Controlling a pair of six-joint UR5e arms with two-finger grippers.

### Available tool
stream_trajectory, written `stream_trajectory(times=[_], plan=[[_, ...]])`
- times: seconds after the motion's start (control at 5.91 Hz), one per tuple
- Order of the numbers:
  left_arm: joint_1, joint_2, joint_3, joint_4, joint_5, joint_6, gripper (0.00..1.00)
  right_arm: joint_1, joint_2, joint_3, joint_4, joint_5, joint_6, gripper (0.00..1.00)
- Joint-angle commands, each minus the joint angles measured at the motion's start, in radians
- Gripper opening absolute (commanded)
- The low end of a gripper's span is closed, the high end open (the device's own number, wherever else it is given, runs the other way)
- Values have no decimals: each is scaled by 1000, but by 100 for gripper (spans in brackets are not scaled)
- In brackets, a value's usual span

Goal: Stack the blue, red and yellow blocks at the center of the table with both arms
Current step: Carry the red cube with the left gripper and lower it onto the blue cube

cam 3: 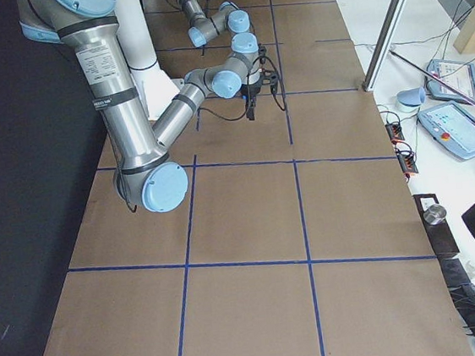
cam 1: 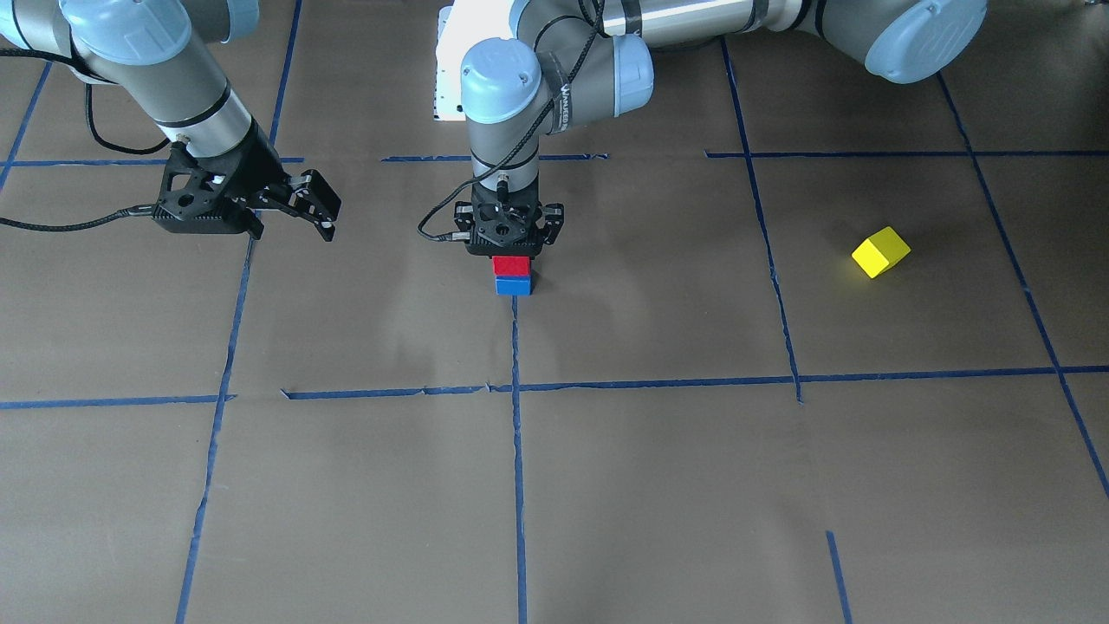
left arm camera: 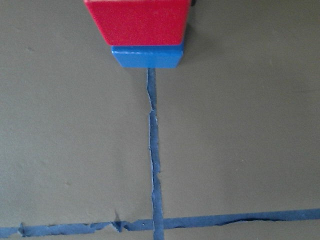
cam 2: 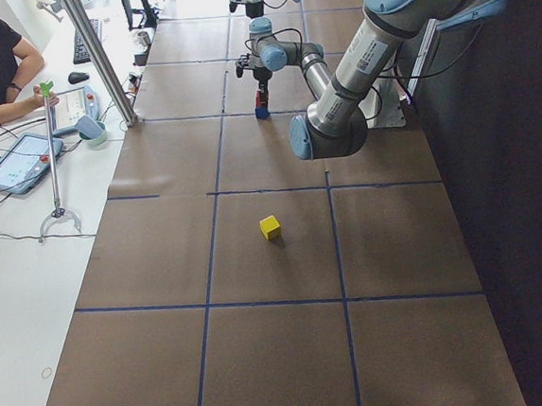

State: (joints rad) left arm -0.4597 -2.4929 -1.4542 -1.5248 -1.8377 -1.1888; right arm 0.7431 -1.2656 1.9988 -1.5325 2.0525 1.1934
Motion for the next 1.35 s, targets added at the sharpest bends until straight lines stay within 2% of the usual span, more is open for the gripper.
stream_trajectory(times=[0.0, 0.34, 0.51, 0.68, 1.02, 1.19], plan=[[0, -1, 0, -3, 9, 1, 48, -1, 0, 0, 0, 0, 0, 100], [0, -1, 5, -11, 14, 3, 51, -2, -1, -3, 0, 0, 0, 100], [0, 2, 3, -11, 15, 3, 80, -2, -1, -3, 0, 0, 0, 100], [1, 5, 3, -12, 14, 3, 100, -2, -1, -3, 0, 2, 0, 100], [-2, 2, -12, -31, 14, 1, 100, -2, 0, -3, 0, 2, 0, 100], [-32, 6, -90, -34, 14, 0, 100, -1, 0, -3, 0, 2, 0, 100]])
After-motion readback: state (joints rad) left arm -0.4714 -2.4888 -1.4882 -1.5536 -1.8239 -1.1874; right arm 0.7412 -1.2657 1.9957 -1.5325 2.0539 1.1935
